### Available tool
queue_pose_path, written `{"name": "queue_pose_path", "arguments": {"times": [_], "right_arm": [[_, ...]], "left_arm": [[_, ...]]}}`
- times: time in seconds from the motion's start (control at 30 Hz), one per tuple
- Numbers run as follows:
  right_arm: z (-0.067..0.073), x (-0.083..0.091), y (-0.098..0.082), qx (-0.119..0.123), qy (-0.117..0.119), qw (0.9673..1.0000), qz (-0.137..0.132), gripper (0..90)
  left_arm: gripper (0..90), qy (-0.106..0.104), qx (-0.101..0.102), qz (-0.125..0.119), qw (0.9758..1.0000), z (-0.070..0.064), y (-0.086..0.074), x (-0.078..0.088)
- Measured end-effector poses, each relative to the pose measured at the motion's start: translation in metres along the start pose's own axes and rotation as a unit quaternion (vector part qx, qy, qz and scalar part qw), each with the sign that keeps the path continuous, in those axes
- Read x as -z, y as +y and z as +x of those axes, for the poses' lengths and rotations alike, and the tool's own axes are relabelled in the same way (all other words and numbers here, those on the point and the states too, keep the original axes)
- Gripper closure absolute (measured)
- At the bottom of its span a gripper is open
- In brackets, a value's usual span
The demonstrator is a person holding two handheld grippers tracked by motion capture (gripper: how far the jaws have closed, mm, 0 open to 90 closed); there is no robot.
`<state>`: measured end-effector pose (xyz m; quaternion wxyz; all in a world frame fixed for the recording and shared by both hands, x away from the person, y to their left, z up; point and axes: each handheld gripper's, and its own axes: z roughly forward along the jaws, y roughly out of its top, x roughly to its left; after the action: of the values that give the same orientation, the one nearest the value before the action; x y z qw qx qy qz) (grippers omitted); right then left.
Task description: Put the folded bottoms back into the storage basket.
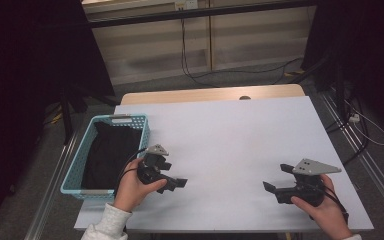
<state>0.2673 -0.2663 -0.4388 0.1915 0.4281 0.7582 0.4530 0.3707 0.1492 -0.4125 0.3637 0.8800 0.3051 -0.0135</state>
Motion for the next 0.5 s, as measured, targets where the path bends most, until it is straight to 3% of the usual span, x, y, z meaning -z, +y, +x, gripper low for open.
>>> {"name": "queue_pose_path", "arguments": {"times": [0.5], "right_arm": [[0.001,0.000,-0.001,0.007,0.004,0.9999,0.009,12.3]], "left_arm": [[9.0,0.002,0.000,-0.006,1.0000,0.002,-0.011,-0.001]]}}
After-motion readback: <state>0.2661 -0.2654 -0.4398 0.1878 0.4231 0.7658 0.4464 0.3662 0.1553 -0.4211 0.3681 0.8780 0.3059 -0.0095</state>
